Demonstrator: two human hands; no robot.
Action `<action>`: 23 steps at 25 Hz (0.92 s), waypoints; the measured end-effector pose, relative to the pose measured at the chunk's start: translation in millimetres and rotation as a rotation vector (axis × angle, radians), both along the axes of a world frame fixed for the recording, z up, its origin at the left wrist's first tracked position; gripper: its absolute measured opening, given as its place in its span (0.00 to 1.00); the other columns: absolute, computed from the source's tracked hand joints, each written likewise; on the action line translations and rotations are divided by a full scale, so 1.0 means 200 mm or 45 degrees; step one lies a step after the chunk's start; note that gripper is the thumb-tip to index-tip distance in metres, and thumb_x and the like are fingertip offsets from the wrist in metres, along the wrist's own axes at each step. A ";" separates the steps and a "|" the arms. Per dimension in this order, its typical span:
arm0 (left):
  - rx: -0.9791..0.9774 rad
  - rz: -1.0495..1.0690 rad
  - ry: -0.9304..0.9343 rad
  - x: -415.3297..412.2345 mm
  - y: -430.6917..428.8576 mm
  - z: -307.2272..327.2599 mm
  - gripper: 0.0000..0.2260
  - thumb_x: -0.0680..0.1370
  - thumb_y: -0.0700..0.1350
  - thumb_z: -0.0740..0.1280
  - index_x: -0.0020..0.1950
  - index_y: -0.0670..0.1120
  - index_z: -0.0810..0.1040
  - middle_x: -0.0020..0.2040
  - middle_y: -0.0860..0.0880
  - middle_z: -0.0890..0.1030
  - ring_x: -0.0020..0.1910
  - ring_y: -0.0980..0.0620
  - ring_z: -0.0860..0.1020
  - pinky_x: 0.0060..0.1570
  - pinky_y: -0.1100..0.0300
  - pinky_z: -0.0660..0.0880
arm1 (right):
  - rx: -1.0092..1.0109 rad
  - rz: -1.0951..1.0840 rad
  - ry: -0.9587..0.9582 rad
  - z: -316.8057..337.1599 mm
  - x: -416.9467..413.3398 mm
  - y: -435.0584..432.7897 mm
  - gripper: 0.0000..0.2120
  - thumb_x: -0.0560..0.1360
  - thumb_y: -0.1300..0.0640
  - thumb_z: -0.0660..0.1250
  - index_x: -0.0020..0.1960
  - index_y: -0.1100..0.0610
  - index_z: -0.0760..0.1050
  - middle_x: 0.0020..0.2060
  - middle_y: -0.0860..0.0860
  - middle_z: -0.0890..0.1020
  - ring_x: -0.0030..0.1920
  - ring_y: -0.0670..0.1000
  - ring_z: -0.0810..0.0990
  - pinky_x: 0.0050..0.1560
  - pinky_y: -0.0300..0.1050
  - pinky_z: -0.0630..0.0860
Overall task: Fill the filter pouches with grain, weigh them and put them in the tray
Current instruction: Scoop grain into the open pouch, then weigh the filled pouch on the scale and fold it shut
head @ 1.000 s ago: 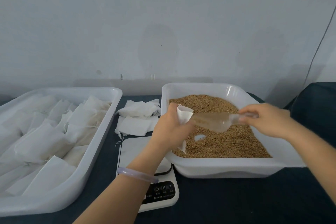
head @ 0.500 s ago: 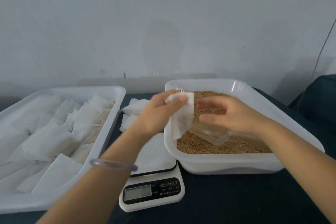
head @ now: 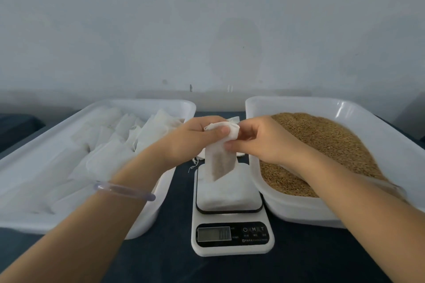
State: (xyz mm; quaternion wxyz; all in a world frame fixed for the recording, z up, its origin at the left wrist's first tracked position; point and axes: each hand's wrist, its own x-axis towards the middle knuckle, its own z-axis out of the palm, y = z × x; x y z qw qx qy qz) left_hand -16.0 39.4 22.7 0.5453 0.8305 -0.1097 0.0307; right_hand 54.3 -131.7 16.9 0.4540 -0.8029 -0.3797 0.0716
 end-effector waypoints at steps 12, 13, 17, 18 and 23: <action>0.687 0.258 0.228 0.07 -0.02 -0.08 0.06 0.72 0.39 0.68 0.37 0.48 0.76 0.33 0.53 0.75 0.31 0.58 0.76 0.32 0.66 0.74 | -0.695 -0.105 -0.398 -0.08 0.00 0.07 0.15 0.65 0.49 0.74 0.32 0.50 0.67 0.35 0.44 0.79 0.43 0.49 0.77 0.51 0.48 0.66; 0.757 0.239 0.230 0.07 -0.03 -0.09 0.05 0.72 0.40 0.68 0.39 0.49 0.76 0.35 0.55 0.75 0.33 0.59 0.75 0.31 0.69 0.71 | -0.763 -0.104 -0.458 -0.08 0.00 0.08 0.13 0.66 0.51 0.73 0.33 0.50 0.68 0.35 0.44 0.78 0.43 0.49 0.77 0.51 0.47 0.65; 1.009 0.201 0.302 0.08 -0.06 -0.13 0.05 0.72 0.41 0.69 0.37 0.46 0.74 0.34 0.51 0.76 0.34 0.51 0.78 0.32 0.63 0.72 | -0.992 -0.046 -0.569 -0.06 -0.01 0.12 0.12 0.71 0.52 0.65 0.32 0.52 0.67 0.28 0.46 0.71 0.33 0.45 0.67 0.56 0.53 0.62; 1.022 0.228 0.269 0.09 -0.07 -0.13 0.09 0.72 0.40 0.68 0.33 0.46 0.73 0.31 0.49 0.75 0.32 0.49 0.77 0.32 0.61 0.72 | -1.028 -0.025 -0.560 -0.06 -0.02 0.13 0.15 0.72 0.47 0.64 0.31 0.53 0.66 0.26 0.46 0.70 0.31 0.45 0.66 0.57 0.54 0.61; 1.134 0.242 0.226 0.11 -0.06 -0.13 0.12 0.71 0.34 0.65 0.30 0.46 0.76 0.28 0.48 0.76 0.29 0.51 0.73 0.29 0.63 0.70 | -1.113 -0.065 -0.643 -0.07 -0.01 0.16 0.17 0.74 0.47 0.59 0.29 0.53 0.67 0.26 0.47 0.69 0.31 0.46 0.65 0.59 0.55 0.62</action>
